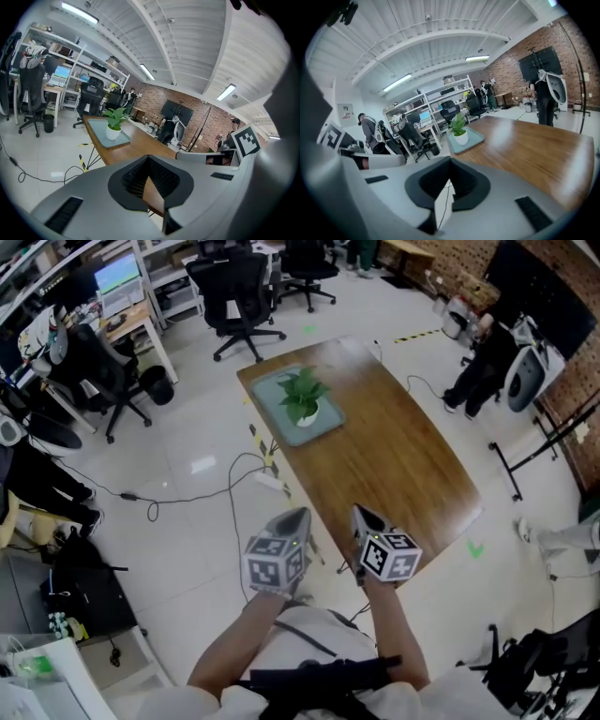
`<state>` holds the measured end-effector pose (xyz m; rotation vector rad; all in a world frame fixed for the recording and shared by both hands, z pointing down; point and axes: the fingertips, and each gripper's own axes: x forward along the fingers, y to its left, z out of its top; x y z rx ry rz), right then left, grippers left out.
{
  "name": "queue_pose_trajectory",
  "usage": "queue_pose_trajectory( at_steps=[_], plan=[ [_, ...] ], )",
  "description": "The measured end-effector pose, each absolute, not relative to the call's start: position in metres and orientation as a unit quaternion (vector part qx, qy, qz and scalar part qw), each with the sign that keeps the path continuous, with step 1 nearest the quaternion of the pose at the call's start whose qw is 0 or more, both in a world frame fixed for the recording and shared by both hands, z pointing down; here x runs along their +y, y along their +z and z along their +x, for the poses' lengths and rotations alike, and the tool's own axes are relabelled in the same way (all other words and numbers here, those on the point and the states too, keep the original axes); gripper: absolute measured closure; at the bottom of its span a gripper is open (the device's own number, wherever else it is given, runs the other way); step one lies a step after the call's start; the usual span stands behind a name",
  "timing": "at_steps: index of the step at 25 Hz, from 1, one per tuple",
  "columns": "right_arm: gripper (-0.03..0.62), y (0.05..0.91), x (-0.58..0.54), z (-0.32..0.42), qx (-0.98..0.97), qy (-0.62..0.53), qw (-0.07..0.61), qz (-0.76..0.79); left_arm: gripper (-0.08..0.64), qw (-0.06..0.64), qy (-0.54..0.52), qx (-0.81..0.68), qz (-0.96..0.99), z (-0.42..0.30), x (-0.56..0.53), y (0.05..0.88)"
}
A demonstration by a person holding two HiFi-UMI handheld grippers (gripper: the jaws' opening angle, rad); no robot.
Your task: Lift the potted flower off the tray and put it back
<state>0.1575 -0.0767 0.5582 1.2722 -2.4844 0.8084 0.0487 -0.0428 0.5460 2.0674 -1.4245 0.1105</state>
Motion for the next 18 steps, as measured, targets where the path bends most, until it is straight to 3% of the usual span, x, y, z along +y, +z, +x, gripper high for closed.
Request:
queue_pose_trajectory(
  at_steps=[18],
  plan=[
    [0.592, 0.546, -0.088, 0.158, -0.853, 0.264, 0.112, 0.436, 0.565, 0.307, 0.014, -0.525, 0.793, 0.052, -0.057, 0.531]
  ],
)
